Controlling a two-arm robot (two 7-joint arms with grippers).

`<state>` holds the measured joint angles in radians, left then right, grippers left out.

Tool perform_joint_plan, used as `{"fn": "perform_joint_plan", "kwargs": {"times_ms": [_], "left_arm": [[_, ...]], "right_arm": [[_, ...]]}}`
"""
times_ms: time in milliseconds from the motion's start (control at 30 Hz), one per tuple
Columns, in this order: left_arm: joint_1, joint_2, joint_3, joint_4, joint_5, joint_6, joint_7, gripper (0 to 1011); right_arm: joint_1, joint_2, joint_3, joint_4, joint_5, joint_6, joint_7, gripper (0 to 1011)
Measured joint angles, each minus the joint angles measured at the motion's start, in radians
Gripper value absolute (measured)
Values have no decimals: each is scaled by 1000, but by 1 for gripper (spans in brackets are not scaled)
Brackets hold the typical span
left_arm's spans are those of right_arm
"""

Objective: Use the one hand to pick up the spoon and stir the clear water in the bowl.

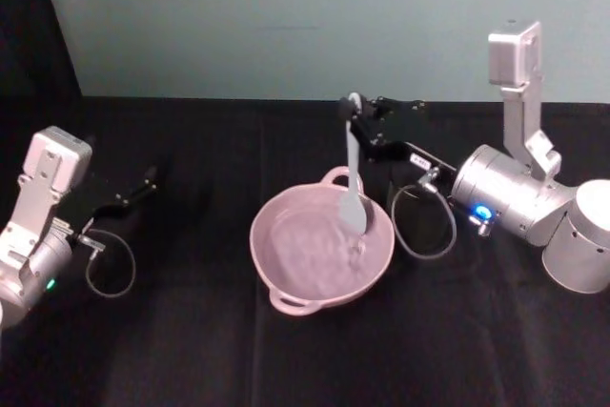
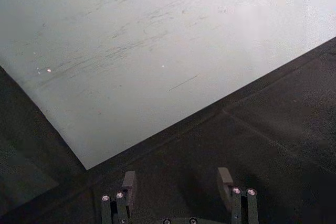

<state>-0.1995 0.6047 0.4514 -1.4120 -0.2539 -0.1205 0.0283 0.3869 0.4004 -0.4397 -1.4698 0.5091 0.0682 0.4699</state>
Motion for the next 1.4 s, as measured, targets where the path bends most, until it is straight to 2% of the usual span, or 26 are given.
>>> {"fn": "perform_joint_plan", "kwargs": {"times_ms": [367, 567, 767, 1067, 1233, 1400], "left_arm": [[0, 0, 0, 0, 0, 0, 0, 1011], [0, 0, 0, 0, 0, 0, 0, 1011], [0, 0, 0, 0, 0, 0, 0, 1011], [0, 0, 0, 0, 0, 0, 0, 1011], [0, 0, 0, 0, 0, 0, 0, 1011], [0, 0, 0, 0, 0, 0, 0, 1011]], "right_arm": [[2, 9, -76, -57, -18, 42, 52, 110], [22, -10, -132, -70, -33, 53, 72, 110], [42, -34, -153, -44, -35, 46, 74, 110], [79, -78, -140, 62, -19, 4, 73, 110], [97, -97, -105, 142, 3, -22, 61, 110], [96, -89, -65, 163, 16, -34, 40, 110]]}}
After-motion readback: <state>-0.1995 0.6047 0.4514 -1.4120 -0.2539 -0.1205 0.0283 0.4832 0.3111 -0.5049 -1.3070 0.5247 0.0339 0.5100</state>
